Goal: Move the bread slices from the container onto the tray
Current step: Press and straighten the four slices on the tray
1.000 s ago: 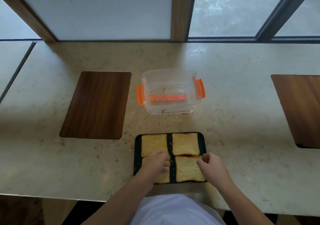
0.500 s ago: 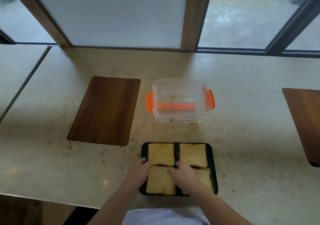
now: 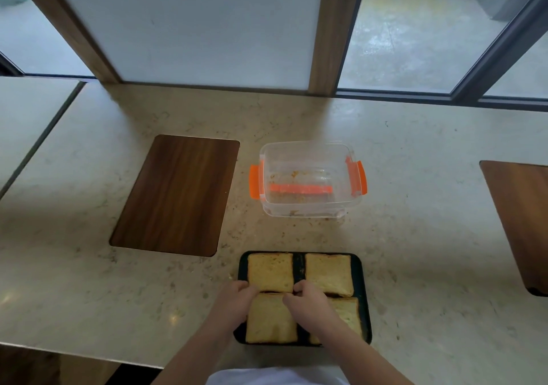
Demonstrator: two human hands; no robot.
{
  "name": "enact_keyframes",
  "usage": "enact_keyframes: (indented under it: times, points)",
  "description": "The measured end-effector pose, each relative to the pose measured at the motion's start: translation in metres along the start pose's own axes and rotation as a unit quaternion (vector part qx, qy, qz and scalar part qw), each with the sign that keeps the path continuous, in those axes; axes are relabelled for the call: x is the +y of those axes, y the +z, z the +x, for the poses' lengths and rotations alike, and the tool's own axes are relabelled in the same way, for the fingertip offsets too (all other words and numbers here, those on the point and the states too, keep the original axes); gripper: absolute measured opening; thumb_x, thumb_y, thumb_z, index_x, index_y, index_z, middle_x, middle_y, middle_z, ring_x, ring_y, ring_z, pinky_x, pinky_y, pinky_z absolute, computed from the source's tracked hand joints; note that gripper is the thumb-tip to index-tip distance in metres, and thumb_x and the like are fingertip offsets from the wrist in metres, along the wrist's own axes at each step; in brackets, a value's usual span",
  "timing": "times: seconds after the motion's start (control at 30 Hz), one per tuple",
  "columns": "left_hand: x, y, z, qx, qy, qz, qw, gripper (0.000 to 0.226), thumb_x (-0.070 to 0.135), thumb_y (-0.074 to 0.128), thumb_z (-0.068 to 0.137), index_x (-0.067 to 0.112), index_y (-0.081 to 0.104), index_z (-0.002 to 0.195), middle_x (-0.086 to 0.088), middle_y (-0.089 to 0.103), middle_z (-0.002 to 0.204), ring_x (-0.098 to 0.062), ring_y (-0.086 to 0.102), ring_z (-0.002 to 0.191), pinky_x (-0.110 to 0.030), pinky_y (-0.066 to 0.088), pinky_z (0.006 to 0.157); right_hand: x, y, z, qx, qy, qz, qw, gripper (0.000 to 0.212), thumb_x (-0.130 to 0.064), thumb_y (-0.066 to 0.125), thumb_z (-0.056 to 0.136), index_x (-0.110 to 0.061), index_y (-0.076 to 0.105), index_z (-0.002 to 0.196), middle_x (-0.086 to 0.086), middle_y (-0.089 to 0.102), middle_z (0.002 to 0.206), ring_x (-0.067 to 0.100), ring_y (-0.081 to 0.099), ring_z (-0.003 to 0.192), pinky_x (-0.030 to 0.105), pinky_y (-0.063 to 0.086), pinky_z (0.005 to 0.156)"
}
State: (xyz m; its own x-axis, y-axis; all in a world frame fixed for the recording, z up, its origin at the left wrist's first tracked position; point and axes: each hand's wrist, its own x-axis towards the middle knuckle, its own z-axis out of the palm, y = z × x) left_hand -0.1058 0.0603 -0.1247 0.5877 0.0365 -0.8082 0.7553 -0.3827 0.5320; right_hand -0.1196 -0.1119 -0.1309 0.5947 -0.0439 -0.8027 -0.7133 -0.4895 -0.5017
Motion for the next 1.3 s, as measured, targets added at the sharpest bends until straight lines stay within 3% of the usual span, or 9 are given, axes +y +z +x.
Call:
enact_keyframes:
  times: [0.27,0.43,0.5,0.6,0.73,0.83,0.9,1.03,1.3]
  points:
    - [0.004,0.005,-0.002,0.025,-0.011,0.008,1.000,0.010,0.027,0.056,0.091,0.022,0.055,0.082,-0.007,0.058,0.089,-0.020,0.056,0.081,-0.038,0.042,0.077,0.005,0.000,0.006,0.001,-0.002,0.015,1.000,0.055,-0.038,0.055,0.088,-0.017,0.047,0.138,-0.007,0.063,0.100,0.007,0.061,0.085,0.021,0.043,0.061]
    - [0.011,0.018,-0.003,0.113,0.058,0.057,0.990,0.044,0.028,0.057,0.094,0.018,0.052,0.137,0.002,0.058,0.124,-0.005,0.055,0.101,-0.026,0.046,0.082,0.023,-0.025,0.005,0.078,-0.017,0.024,0.997,0.041,-0.033,0.059,0.092,-0.023,0.055,0.131,-0.014,0.058,0.102,-0.002,0.054,0.085,0.014,0.042,0.060]
    - [0.020,0.032,-0.008,0.051,0.071,0.056,0.995,0.045,0.031,0.055,0.096,0.021,0.052,0.139,0.009,0.055,0.117,-0.001,0.053,0.099,-0.023,0.047,0.080,0.037,-0.043,0.000,0.147,-0.022,-0.001,0.989,0.040,-0.030,0.061,0.093,-0.021,0.055,0.132,-0.011,0.057,0.110,0.000,0.054,0.090,0.013,0.043,0.065]
    - [0.034,0.060,-0.016,-0.058,0.024,0.049,0.997,0.055,0.038,0.054,0.094,0.024,0.044,0.147,0.007,0.052,0.128,-0.012,0.052,0.117,-0.035,0.045,0.103,0.065,-0.072,-0.006,0.227,-0.017,-0.044,0.973,0.042,-0.028,0.059,0.091,-0.017,0.055,0.132,-0.003,0.054,0.117,0.007,0.053,0.093,0.021,0.046,0.074]
    - [0.047,0.086,-0.020,-0.096,0.019,0.065,0.993,0.067,0.038,0.052,0.092,0.021,0.031,0.154,0.009,0.048,0.139,-0.007,0.048,0.117,-0.025,0.041,0.091,0.083,-0.091,-0.005,0.178,0.020,-0.045,0.983,0.041,-0.031,0.056,0.090,-0.015,0.057,0.128,0.000,0.061,0.114,0.015,0.059,0.099,0.034,0.054,0.087]
    - [0.050,0.091,-0.016,-0.087,-0.001,0.071,0.994,0.073,0.036,0.050,0.093,0.018,0.021,0.157,-0.002,0.034,0.158,-0.019,0.036,0.139,-0.032,0.034,0.107,0.086,-0.092,-0.004,0.183,0.015,-0.067,0.981,0.047,-0.035,0.055,0.090,-0.017,0.056,0.133,0.002,0.059,0.120,0.013,0.058,0.101,0.032,0.052,0.086]
    - [0.052,0.093,-0.014,-0.077,-0.004,0.072,0.994,0.072,0.034,0.050,0.093,0.017,0.022,0.157,-0.002,0.038,0.154,-0.019,0.041,0.135,-0.032,0.037,0.104,0.086,-0.091,-0.003,0.184,0.006,-0.063,0.981,0.047,-0.034,0.055,0.089,-0.019,0.057,0.133,-0.001,0.061,0.119,0.011,0.059,0.100,0.030,0.051,0.085]
    - [0.053,0.102,-0.014,-0.067,-0.004,0.051,0.996,0.059,0.030,0.054,0.092,0.020,0.038,0.148,0.014,0.053,0.102,-0.003,0.053,0.086,-0.025,0.046,0.068,0.080,-0.082,-0.005,0.146,-0.011,-0.038,0.989,0.052,-0.032,0.056,0.086,-0.019,0.055,0.137,-0.012,0.059,0.093,0.006,0.057,0.084,0.026,0.048,0.075]
    - [0.043,0.106,-0.013,-0.060,-0.023,0.031,0.997,0.072,0.032,0.057,0.088,0.020,0.031,0.153,0.014,0.053,0.101,-0.006,0.056,0.088,-0.028,0.051,0.076,0.074,-0.082,-0.006,0.142,-0.028,-0.024,0.989,0.048,-0.031,0.056,0.088,-0.022,0.054,0.135,-0.024,0.054,0.087,-0.005,0.052,0.076,0.019,0.042,0.061]
